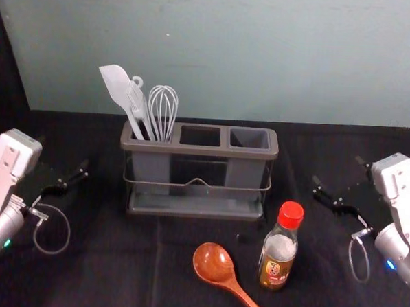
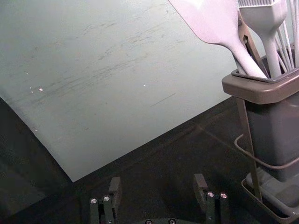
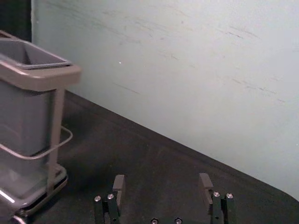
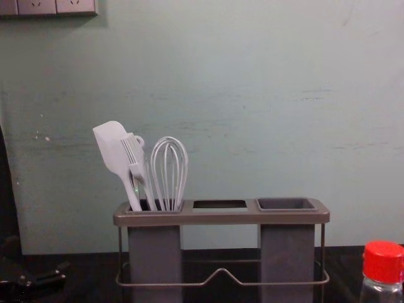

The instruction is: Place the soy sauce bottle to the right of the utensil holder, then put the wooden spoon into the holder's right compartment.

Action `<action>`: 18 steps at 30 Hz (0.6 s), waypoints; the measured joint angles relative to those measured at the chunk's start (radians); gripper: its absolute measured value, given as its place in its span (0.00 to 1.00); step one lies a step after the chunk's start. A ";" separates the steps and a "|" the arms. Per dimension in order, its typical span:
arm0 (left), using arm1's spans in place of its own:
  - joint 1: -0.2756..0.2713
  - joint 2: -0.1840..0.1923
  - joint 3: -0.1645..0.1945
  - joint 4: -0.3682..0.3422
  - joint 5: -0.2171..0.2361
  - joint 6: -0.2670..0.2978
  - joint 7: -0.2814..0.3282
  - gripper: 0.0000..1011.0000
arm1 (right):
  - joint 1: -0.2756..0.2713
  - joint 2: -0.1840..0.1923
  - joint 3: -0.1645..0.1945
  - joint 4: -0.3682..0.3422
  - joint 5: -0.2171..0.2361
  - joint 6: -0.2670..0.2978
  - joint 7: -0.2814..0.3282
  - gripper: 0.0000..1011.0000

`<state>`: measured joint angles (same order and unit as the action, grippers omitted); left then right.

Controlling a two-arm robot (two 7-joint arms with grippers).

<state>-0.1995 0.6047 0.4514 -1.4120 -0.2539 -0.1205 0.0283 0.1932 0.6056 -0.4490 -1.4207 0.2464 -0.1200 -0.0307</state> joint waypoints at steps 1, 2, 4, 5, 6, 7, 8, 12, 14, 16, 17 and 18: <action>0.000 0.000 0.000 0.000 0.000 0.000 0.000 1.00 | -0.005 0.002 0.000 -0.008 -0.008 0.003 -0.005 0.99; 0.000 0.000 0.000 0.000 0.000 0.000 0.000 1.00 | -0.021 0.010 0.003 -0.028 -0.023 0.010 -0.016 0.99; 0.000 0.000 0.000 0.000 0.000 0.000 0.000 1.00 | -0.040 0.020 0.009 -0.053 -0.035 0.016 -0.025 0.99; 0.000 0.000 0.000 0.000 0.000 0.000 0.000 1.00 | -0.062 0.032 0.016 -0.081 -0.043 0.020 -0.032 0.99; 0.000 0.000 0.000 0.000 0.000 0.000 0.000 1.00 | -0.075 0.039 0.020 -0.096 -0.047 0.021 -0.036 0.99; 0.000 0.000 0.000 0.000 0.000 0.000 0.000 1.00 | -0.102 0.053 0.030 -0.127 -0.051 0.021 -0.042 0.99; 0.000 0.000 0.000 0.000 0.000 0.000 0.000 1.00 | -0.117 0.060 0.035 -0.142 -0.052 0.020 -0.044 0.99; 0.000 0.000 0.000 0.000 0.000 0.000 0.000 1.00 | -0.183 0.089 0.061 -0.207 -0.049 0.004 -0.047 0.99; 0.000 0.000 0.000 0.000 0.000 0.000 0.000 1.00 | -0.224 0.103 0.078 -0.242 -0.045 -0.009 -0.052 0.99; 0.000 0.000 0.000 0.000 0.000 0.000 0.000 1.00 | -0.266 0.119 0.095 -0.280 -0.041 -0.022 -0.054 0.99; 0.000 0.000 0.000 0.000 0.000 0.000 0.000 1.00 | -0.279 0.125 0.102 -0.293 -0.039 -0.026 -0.055 0.99; 0.000 0.000 0.000 0.000 0.000 0.000 0.000 1.00 | -0.290 0.129 0.107 -0.302 -0.038 -0.029 -0.055 0.99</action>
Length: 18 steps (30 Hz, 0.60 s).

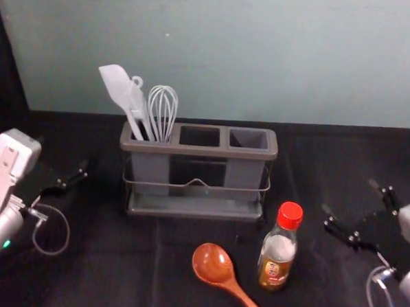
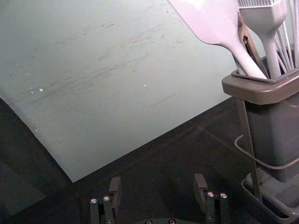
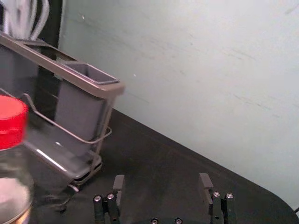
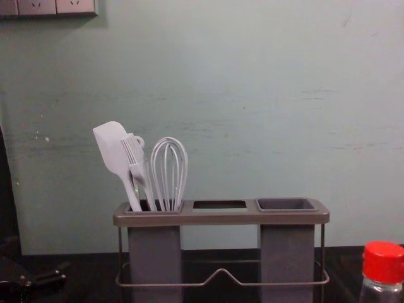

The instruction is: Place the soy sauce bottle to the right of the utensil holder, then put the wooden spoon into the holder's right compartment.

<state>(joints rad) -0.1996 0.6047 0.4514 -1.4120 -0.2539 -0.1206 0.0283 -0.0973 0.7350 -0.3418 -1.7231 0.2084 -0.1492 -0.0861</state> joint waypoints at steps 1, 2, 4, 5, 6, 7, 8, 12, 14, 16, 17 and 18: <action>0.000 0.000 0.000 0.000 0.000 0.000 0.000 1.00 | -0.014 0.006 0.007 -0.012 0.003 -0.004 -0.001 0.99; 0.000 0.000 0.000 0.000 0.000 0.000 0.000 1.00 | -0.043 0.018 0.022 -0.037 0.010 -0.013 -0.001 0.99; 0.000 0.000 0.000 0.000 0.000 0.000 0.000 1.00 | -0.072 0.029 0.035 -0.060 0.023 -0.024 0.001 0.99; 0.000 0.000 0.000 0.000 0.000 0.000 0.000 1.00 | -0.086 0.034 0.043 -0.070 0.031 -0.031 0.004 0.99; 0.000 0.000 0.000 0.000 0.000 0.000 0.000 1.00 | -0.114 0.045 0.059 -0.089 0.051 -0.046 0.016 0.99; 0.000 0.000 0.000 0.000 0.000 0.000 0.000 1.00 | -0.127 0.050 0.066 -0.097 0.061 -0.054 0.023 0.99; 0.000 0.000 0.000 0.000 0.000 0.000 0.000 1.00 | -0.140 0.055 0.073 -0.105 0.076 -0.065 0.034 0.99; 0.000 0.000 0.000 0.000 0.000 0.000 0.000 1.00 | -0.212 0.082 0.119 -0.137 0.201 -0.144 0.128 0.99; 0.000 0.000 0.000 0.000 0.000 0.000 0.000 1.00 | -0.227 0.088 0.129 -0.144 0.238 -0.162 0.157 0.99; 0.000 0.000 0.000 0.000 0.000 0.000 0.000 1.00 | -0.244 0.093 0.136 -0.151 0.289 -0.184 0.205 0.99; 0.000 0.000 0.000 0.000 0.000 0.000 0.000 1.00 | -0.246 0.094 0.137 -0.153 0.300 -0.188 0.218 0.99; 0.000 0.000 0.000 0.000 0.000 0.000 0.000 1.00 | -0.247 0.094 0.137 -0.154 0.310 -0.191 0.232 0.99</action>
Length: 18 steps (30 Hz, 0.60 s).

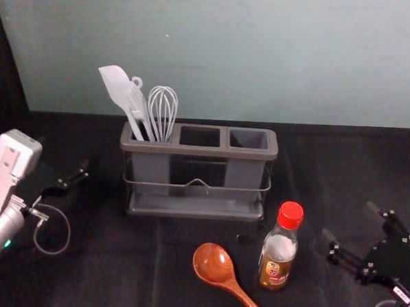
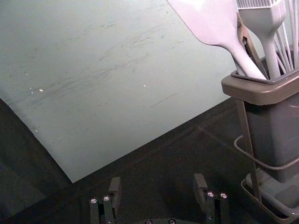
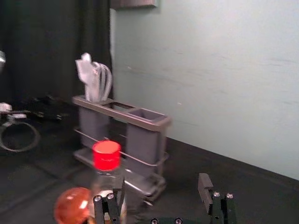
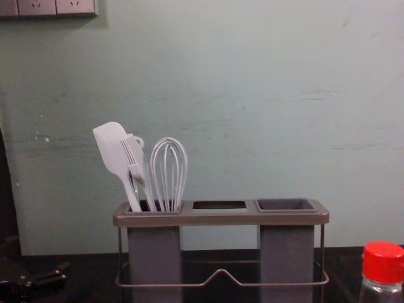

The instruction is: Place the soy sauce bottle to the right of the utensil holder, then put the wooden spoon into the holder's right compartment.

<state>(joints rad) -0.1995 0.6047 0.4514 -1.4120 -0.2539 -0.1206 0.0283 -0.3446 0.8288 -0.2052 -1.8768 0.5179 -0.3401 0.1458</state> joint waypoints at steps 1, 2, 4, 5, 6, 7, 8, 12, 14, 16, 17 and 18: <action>0.000 0.000 0.000 0.000 0.000 0.000 0.000 1.00 | 0.001 -0.001 -0.004 -0.001 0.014 -0.003 0.023 0.99; 0.000 0.000 0.000 0.000 0.000 0.000 0.000 1.00 | 0.003 -0.003 -0.008 -0.001 0.019 -0.003 0.035 0.99; 0.000 0.000 0.000 0.000 0.000 0.000 0.000 1.00 | 0.009 -0.008 -0.017 -0.001 0.025 -0.002 0.051 0.99; 0.000 0.000 0.000 0.000 0.000 0.000 0.000 1.00 | 0.019 -0.015 -0.027 -0.001 0.028 0.001 0.069 0.99; 0.000 0.000 0.000 0.000 0.000 0.000 0.000 1.00 | 0.025 -0.020 -0.032 -0.001 0.028 0.003 0.075 0.99; 0.000 0.000 0.000 0.000 0.000 0.000 0.000 1.00 | 0.037 -0.030 -0.042 0.001 0.027 0.011 0.086 0.99; 0.000 0.000 0.000 0.000 0.000 0.000 0.000 1.00 | 0.043 -0.035 -0.047 0.003 0.025 0.015 0.089 0.99; 0.000 0.000 0.000 0.000 0.000 0.000 0.000 1.00 | 0.084 -0.062 -0.069 0.015 0.011 0.045 0.103 0.99; 0.000 0.000 0.000 0.000 0.000 0.000 0.000 1.00 | 0.100 -0.073 -0.076 0.021 0.007 0.056 0.108 0.99; 0.000 0.000 0.000 0.000 0.000 0.000 0.000 1.00 | 0.123 -0.089 -0.086 0.029 0.001 0.072 0.117 0.99; 0.000 0.000 0.000 0.000 0.000 0.000 0.000 1.00 | 0.130 -0.094 -0.089 0.032 -0.001 0.077 0.120 0.99; 0.000 0.000 0.000 0.000 0.000 0.000 0.000 1.00 | 0.145 -0.104 -0.095 0.039 -0.006 0.086 0.125 0.99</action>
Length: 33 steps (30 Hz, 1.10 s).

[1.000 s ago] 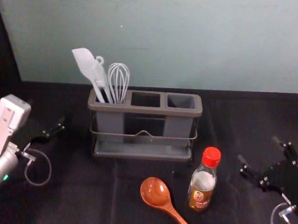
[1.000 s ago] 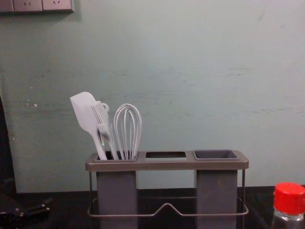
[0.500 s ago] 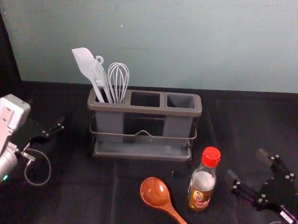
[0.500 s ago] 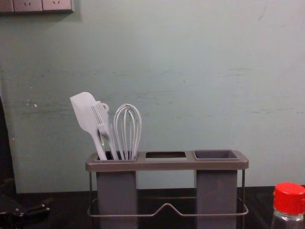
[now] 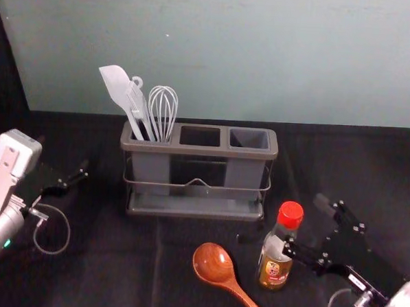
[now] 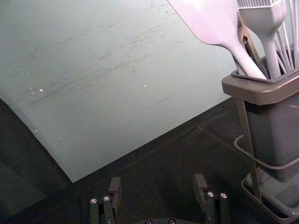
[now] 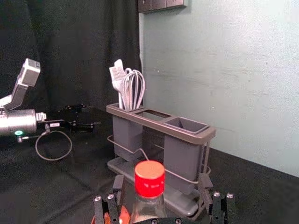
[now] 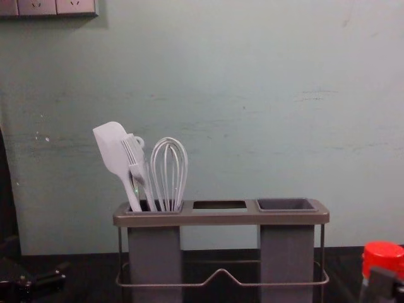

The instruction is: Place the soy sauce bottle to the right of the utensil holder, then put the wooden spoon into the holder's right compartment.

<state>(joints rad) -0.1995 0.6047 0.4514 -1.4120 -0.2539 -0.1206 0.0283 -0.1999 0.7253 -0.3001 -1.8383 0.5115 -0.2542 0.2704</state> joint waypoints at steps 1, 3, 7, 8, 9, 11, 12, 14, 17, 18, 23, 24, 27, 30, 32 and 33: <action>0.000 0.000 0.000 0.000 0.000 0.000 0.000 1.00 | 0.008 -0.005 -0.003 0.003 -0.002 0.005 0.003 0.99; 0.000 0.000 0.000 0.000 0.000 0.000 0.000 1.00 | 0.030 -0.020 -0.012 0.014 -0.007 0.020 0.012 0.99; 0.000 0.000 0.000 0.000 0.000 0.000 0.000 1.00 | 0.062 -0.045 -0.025 0.031 -0.021 0.040 0.025 0.99; 0.000 0.000 0.000 0.000 0.000 0.000 0.000 1.00 | 0.067 -0.049 -0.027 0.033 -0.024 0.043 0.027 0.99; 0.000 0.000 0.000 0.000 0.000 0.000 0.000 1.00 | 0.073 -0.057 -0.030 0.037 -0.032 0.048 0.028 0.99; 0.000 0.000 0.000 0.000 0.000 0.000 0.000 1.00 | 0.077 -0.064 -0.032 0.039 -0.038 0.051 0.030 0.99; 0.000 0.000 0.000 0.000 0.000 0.000 0.000 1.00 | 0.079 -0.069 -0.032 0.039 -0.044 0.053 0.031 0.99; 0.000 0.000 0.000 0.000 0.000 0.000 0.000 1.00 | 0.078 -0.074 -0.031 0.040 -0.048 0.054 0.032 0.99; 0.000 0.000 0.000 0.000 0.000 0.000 0.000 1.00 | 0.075 -0.083 -0.024 0.041 -0.053 0.056 0.038 0.99; 0.000 0.000 0.000 0.000 0.000 0.000 0.000 1.00 | 0.075 -0.083 -0.024 0.041 -0.053 0.056 0.038 0.99; 0.000 0.000 0.000 0.000 0.000 0.000 0.000 1.00 | 0.070 -0.095 -0.016 0.043 -0.062 0.058 0.047 0.92; 0.000 0.000 0.000 0.000 0.000 0.000 0.000 1.00 | 0.070 -0.096 -0.015 0.043 -0.063 0.059 0.048 0.92; 0.000 0.000 0.000 0.000 0.000 0.000 0.000 1.00 | 0.066 -0.102 -0.009 0.042 -0.068 0.062 0.052 0.83; 0.000 0.000 0.000 0.000 0.000 0.000 0.000 1.00 | 0.061 -0.108 -0.002 0.040 -0.071 0.066 0.054 0.78; 0.000 0.000 0.000 0.000 0.000 0.000 0.000 1.00 | 0.056 -0.111 0.003 0.036 -0.077 0.068 0.055 0.69; 0.000 0.000 0.000 0.000 0.000 0.000 0.000 1.00 | 0.054 -0.112 0.005 0.035 -0.079 0.069 0.055 0.67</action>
<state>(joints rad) -0.1995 0.6047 0.4514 -1.4120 -0.2539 -0.1206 0.0283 -0.1454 0.6130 -0.2948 -1.8036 0.4327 -0.1854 0.3256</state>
